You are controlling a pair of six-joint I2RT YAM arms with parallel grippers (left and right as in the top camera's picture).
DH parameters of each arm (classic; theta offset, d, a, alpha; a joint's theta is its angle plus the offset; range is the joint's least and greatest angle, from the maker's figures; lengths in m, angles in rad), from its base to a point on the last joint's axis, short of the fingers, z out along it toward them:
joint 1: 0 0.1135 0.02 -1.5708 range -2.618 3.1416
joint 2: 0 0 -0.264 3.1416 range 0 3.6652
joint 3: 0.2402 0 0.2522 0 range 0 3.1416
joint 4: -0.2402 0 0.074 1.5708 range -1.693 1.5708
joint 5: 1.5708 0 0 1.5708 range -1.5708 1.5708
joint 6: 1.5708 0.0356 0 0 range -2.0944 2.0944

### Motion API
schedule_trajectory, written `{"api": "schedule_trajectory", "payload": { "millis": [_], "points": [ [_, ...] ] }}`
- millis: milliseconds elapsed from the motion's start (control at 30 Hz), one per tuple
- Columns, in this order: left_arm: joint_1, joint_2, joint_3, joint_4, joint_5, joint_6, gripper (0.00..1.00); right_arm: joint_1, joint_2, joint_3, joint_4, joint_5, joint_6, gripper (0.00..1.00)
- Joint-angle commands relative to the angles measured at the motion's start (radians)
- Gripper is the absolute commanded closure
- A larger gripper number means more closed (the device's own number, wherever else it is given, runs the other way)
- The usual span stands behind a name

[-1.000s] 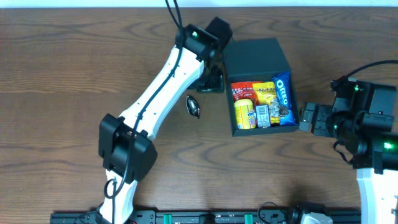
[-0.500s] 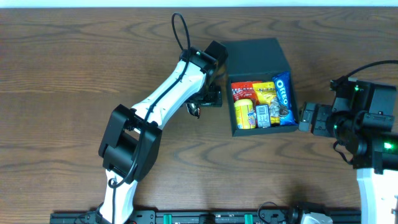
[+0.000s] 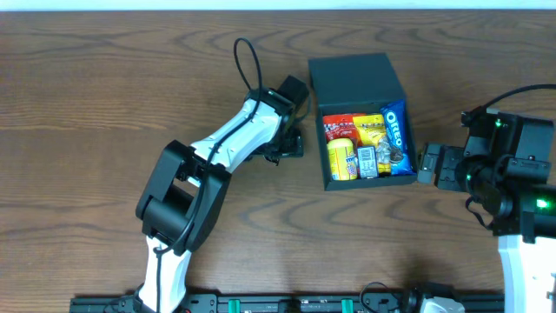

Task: Pack container
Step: 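Grasp the black wrapped candy with the left gripper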

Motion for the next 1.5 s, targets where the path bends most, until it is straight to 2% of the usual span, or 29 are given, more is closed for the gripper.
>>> {"api": "schedule_trajectory", "payload": {
  "millis": [0,300,1200,1467],
  "points": [
    [0.014,-0.023,0.0,0.023,-0.021,-0.018,0.05,-0.007,-0.002,0.012,-0.001,-0.008,-0.002,0.01],
    [0.016,-0.022,-0.023,0.11,-0.031,-0.019,0.05,-0.007,-0.002,0.012,0.0,-0.008,-0.002,0.01],
    [0.014,0.002,-0.032,0.153,-0.05,-0.018,0.0,-0.007,-0.002,0.012,-0.001,-0.009,-0.002,0.01],
    [0.014,0.002,-0.032,0.158,-0.05,-0.018,0.27,-0.007,-0.002,0.012,0.0,-0.009,-0.002,0.01]
  ]
}}
